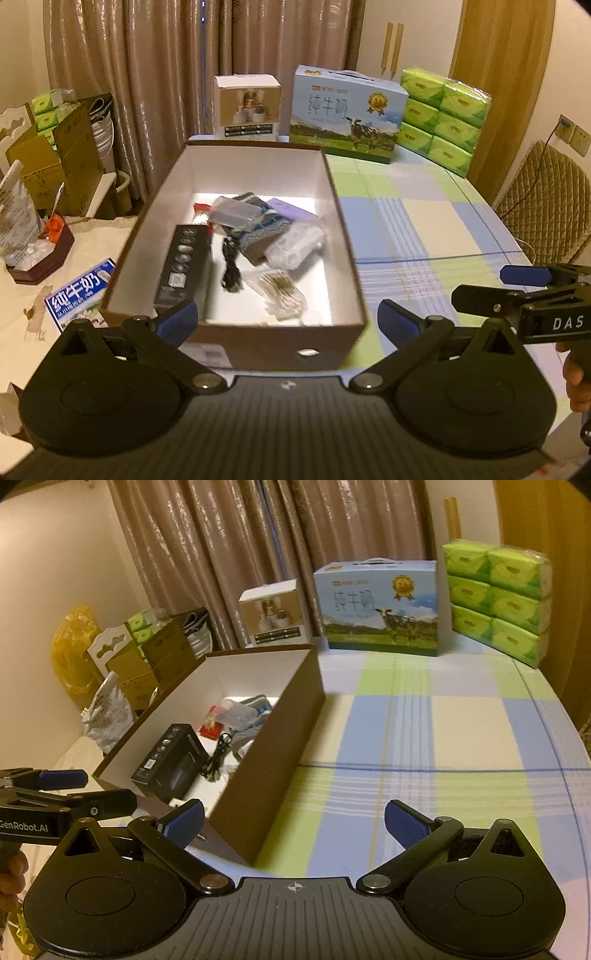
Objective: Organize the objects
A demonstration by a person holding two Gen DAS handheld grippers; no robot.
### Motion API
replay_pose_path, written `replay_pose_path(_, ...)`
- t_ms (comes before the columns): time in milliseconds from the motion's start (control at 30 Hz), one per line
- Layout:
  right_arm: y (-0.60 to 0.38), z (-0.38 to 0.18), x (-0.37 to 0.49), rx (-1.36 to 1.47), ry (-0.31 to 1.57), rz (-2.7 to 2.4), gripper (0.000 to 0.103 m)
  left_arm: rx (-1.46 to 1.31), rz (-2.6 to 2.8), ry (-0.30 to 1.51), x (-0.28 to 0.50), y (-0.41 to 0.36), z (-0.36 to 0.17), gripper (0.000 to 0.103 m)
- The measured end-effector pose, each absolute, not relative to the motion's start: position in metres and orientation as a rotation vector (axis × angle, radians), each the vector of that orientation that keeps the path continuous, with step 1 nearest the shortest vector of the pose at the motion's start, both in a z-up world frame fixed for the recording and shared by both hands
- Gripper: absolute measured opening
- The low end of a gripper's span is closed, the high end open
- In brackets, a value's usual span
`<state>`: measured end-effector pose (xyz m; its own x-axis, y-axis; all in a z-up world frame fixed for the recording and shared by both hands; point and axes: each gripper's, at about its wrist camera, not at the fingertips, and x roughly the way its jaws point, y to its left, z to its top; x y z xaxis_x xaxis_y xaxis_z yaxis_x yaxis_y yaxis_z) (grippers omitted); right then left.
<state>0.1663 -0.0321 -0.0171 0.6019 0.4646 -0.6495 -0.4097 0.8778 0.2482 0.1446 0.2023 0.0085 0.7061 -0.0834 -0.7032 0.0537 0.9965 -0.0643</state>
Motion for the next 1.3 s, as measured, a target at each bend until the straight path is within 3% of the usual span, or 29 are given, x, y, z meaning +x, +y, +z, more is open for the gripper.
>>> replay_pose_path(667,-0.149,-0.013,0.089,0.083,0.792,0.440,0.101,-0.056,-0.094,0.810,0.073,0.095,0.004,0.102)
replay_pose_path(1300,-0.197,-0.013,0.047,0.066,0.803,0.401,0.101,-0.054,-0.112,0.822,0.023,0.046,-0.003,0.102)
